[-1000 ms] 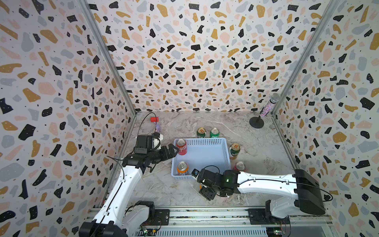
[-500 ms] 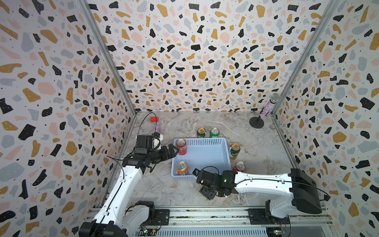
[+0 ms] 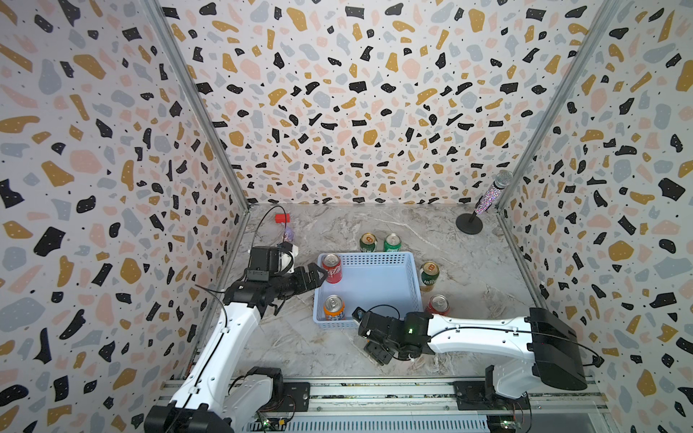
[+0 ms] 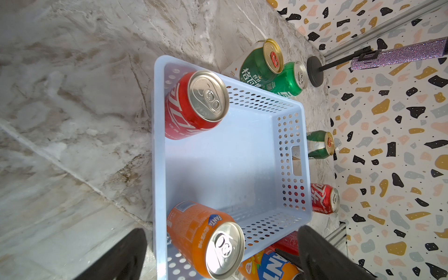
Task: Take out the drinks from the basket
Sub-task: Place the drink at the center of the board, then pick up the drink from the basket.
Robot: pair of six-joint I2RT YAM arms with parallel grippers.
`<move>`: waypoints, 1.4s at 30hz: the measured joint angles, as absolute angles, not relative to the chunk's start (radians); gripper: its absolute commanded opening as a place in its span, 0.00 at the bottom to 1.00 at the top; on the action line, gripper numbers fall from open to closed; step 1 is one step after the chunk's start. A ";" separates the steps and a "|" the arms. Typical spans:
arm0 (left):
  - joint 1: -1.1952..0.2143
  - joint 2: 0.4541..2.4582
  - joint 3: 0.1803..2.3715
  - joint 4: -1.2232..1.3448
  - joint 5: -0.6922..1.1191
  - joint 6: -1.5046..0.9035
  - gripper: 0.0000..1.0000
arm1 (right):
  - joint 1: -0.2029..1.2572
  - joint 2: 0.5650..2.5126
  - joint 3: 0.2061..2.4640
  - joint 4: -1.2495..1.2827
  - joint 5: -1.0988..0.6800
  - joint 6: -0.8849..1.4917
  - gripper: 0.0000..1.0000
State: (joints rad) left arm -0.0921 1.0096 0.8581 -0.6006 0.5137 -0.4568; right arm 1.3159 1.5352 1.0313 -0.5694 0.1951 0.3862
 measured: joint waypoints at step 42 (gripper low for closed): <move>0.006 1.024 0.871 -0.601 0.538 -0.458 1.00 | 1.110 1.390 1.225 -0.577 0.278 0.419 0.88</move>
